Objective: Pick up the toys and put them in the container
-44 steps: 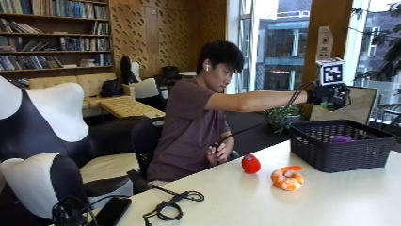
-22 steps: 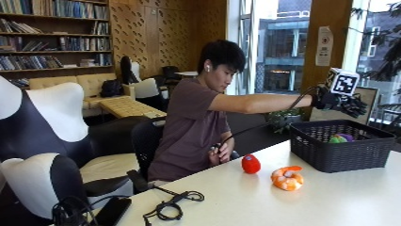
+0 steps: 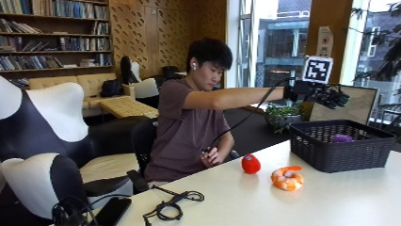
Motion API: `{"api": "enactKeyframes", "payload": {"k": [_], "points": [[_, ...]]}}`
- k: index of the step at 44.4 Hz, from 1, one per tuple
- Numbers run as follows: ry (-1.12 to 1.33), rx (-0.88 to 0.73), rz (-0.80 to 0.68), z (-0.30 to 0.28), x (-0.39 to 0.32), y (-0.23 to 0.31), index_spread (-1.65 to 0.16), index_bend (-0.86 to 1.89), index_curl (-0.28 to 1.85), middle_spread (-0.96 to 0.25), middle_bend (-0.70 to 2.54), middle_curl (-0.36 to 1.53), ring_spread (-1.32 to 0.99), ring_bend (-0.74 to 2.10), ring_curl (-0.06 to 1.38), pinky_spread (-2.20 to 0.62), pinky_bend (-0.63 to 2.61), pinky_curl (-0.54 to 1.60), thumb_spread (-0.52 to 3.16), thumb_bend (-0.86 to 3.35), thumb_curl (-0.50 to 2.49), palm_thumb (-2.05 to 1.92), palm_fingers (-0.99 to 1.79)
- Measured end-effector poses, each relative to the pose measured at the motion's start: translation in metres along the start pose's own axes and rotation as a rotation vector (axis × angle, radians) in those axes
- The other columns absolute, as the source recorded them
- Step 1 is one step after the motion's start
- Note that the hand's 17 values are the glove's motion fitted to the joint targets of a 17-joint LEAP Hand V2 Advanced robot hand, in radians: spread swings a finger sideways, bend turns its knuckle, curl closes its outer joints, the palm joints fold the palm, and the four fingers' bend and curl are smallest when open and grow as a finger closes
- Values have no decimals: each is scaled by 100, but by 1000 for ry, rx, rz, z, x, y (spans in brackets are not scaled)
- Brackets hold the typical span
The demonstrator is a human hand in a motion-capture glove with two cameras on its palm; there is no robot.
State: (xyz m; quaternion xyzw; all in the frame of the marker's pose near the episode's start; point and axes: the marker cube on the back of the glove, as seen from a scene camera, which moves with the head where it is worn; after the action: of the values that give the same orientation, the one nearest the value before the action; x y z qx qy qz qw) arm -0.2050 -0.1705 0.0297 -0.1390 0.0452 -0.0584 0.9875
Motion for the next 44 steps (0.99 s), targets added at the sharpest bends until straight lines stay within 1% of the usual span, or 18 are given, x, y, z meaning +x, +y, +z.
{"api": "enactKeyframes", "payload": {"k": [4,8,11,15,16,19,20,23,24,26,29,32,33,34,36,41,44], "points": [[29,-4,-78,12,39,18,-23,7,30,0,11,33,5,42,27,5,86,36,115,-8,26,-11,-28],[70,-28,-24,41,73,27,-23,8,27,-1,10,31,5,42,28,5,85,36,115,-8,24,-11,-26],[76,-63,-62,71,96,32,-23,8,26,-1,11,29,5,42,28,5,85,36,116,-7,23,-10,-25],[-8,-126,0,121,102,32,-23,8,25,-1,11,28,5,42,28,5,85,36,117,-7,22,-9,-25],[4,-146,2,137,105,32,-23,9,24,-1,11,28,5,41,28,5,84,35,117,-7,22,-10,-24],[143,-208,-37,184,127,32,-23,9,23,-1,11,27,5,40,28,5,84,35,118,-7,22,-9,-25],[115,-229,-53,197,127,33,-23,8,23,-1,11,26,5,40,28,5,85,36,118,-7,21,-9,-25],[-196,-292,-102,230,106,35,-23,9,22,-1,11,26,5,38,28,5,85,36,119,-6,21,-8,-26],[-259,-308,-120,241,103,36,-23,8,22,-1,12,25,5,38,28,5,84,36,119,-6,21,-8,-26],[-288,-318,-160,265,102,39,-23,10,22,-1,12,25,5,35,28,5,81,35,120,-5,21,-7,-29],[-266,-261,-220,288,104,42,-24,12,22,-2,12,25,4,31,27,4,75,34,121,-4,21,-6,-30],[-252,-163,-255,295,105,44,-25,12,22,-4,12,24,3,27,27,4,70,32,121,-4,22,-5,-29],[-240,-141,-261,296,104,44,-25,12,22,-5,12,24,2,27,27,4,69,32,121,-5,21,-6,-28],[-223,-126,-265,297,102,45,-25,14,23,-7,13,24,2,27,27,3,69,32,120,-4,22,-5,-20],[-185,-105,-274,299,98,46,-25,13,23,-8,13,24,1,28,27,3,69,32,119,-4,22,-4,-17],[-148,-44,-303,299,95,48,-24,7,21,-9,15,24,-3,35,29,0,74,33,118,-4,23,-4,-10],[-136,36,-316,302,91,49,-23,5,19,-8,20,26,-7,45,32,-3,76,34,118,-4,24,-4,-3]]}}
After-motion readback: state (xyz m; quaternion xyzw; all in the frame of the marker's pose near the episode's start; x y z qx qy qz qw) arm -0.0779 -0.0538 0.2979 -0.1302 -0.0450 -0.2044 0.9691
